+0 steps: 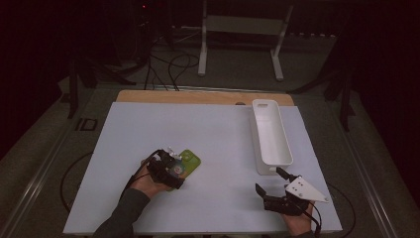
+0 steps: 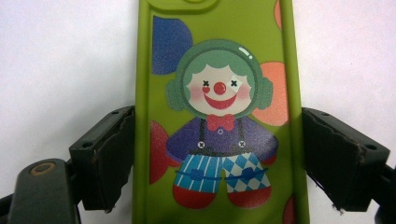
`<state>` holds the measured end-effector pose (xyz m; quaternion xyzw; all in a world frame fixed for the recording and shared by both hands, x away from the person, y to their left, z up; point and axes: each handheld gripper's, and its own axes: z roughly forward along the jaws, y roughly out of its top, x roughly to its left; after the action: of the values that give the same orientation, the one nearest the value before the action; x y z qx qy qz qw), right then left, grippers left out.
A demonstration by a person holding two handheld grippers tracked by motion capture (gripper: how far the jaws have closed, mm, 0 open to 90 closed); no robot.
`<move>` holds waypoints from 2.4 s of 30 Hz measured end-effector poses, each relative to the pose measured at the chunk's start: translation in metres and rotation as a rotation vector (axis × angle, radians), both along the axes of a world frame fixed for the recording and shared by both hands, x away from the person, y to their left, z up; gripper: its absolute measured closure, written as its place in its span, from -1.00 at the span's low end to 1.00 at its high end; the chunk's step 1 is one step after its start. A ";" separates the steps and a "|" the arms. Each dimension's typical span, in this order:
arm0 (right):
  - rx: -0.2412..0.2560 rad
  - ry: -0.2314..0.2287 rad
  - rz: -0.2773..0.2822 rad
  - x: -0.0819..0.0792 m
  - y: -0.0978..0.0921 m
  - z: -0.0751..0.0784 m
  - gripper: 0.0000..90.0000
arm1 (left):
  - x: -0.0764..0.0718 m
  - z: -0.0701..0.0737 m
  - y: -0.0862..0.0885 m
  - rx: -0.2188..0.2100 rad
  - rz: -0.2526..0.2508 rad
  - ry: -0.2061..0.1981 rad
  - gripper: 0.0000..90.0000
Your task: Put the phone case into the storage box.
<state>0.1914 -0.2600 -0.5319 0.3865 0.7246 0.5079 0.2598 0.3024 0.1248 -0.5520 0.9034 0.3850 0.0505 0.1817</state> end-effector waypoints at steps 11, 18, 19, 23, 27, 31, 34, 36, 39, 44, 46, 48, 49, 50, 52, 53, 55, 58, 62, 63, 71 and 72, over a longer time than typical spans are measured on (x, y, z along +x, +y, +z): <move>-0.001 0.000 0.000 0.000 0.000 0.000 -0.79 | -0.002 0.001 0.000 0.006 -0.007 -0.021 -0.63; -0.002 0.000 0.000 0.000 0.000 0.000 -0.79 | -0.003 0.007 0.004 -0.003 0.002 -0.062 -0.63; -0.002 0.000 0.000 0.000 0.000 0.000 -0.79 | -0.003 0.008 0.004 -0.007 0.008 -0.067 -0.63; -0.003 0.002 0.001 0.001 0.001 0.000 -0.79 | -0.003 0.010 0.006 -0.011 0.008 -0.072 -0.63; -0.003 0.003 0.001 0.001 0.001 -0.001 -0.79 | -0.005 0.013 0.006 -0.014 0.009 -0.094 -0.64; 0.000 0.004 0.003 0.001 0.001 0.000 -0.79 | -0.005 0.016 0.009 -0.023 0.016 -0.110 -0.64; 0.001 0.006 0.003 0.001 0.001 0.000 -0.79 | -0.005 0.018 0.009 -0.026 0.019 -0.118 -0.64; 0.004 0.010 0.002 0.001 0.001 0.000 -0.79 | -0.006 0.021 0.010 -0.035 0.013 -0.124 -0.64; 0.006 0.011 0.003 0.001 0.001 0.000 -0.79 | -0.007 0.023 0.009 -0.042 0.017 -0.136 -0.64; 0.012 0.016 0.006 0.001 0.000 0.000 -0.79 | -0.008 0.027 0.009 -0.048 0.017 -0.151 -0.64; 0.013 0.015 0.007 0.001 0.000 0.000 -0.80 | -0.008 0.028 0.009 -0.052 0.015 -0.155 -0.64; 0.014 0.015 0.009 0.001 0.000 0.000 -0.80 | -0.008 0.029 0.008 -0.055 0.015 -0.158 -0.64; 0.016 0.017 0.008 0.001 0.000 0.001 -0.80 | -0.008 0.030 0.008 -0.054 0.015 -0.162 -0.64; 0.017 0.017 0.008 0.001 0.000 0.001 -0.80 | -0.008 0.031 0.008 -0.058 0.018 -0.166 -0.64; 0.018 0.015 0.008 0.002 0.000 0.001 -0.80 | -0.008 0.032 0.008 -0.059 0.018 -0.170 -0.64; 0.019 0.015 0.007 0.002 0.000 0.001 -0.80 | -0.009 0.034 0.007 -0.060 0.016 -0.177 -0.64; 0.019 0.016 0.006 0.002 0.000 0.001 -0.80 | -0.009 0.035 0.007 -0.063 0.015 -0.179 -0.64; 0.019 0.017 0.009 0.002 0.000 0.001 -0.80 | -0.010 0.039 0.006 -0.078 0.016 -0.202 -0.64; 0.019 0.022 0.012 0.002 0.001 0.001 -0.80 | -0.011 0.042 0.006 -0.085 0.016 -0.222 -0.64; 0.021 0.023 0.014 0.002 0.001 0.001 -0.80 | -0.012 0.043 0.006 -0.085 0.014 -0.228 -0.64; 0.031 0.031 0.012 0.003 -0.001 0.002 -0.81 | -0.014 0.049 0.003 -0.104 0.012 -0.267 -0.64; 0.032 0.031 0.012 0.003 -0.001 0.002 -0.81 | -0.014 0.049 0.003 -0.106 0.011 -0.269 -0.64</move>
<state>0.1948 -0.2612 -0.5294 0.3941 0.7228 0.5150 0.2389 0.2881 0.1276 -0.5030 0.8756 0.3643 0.1515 0.2788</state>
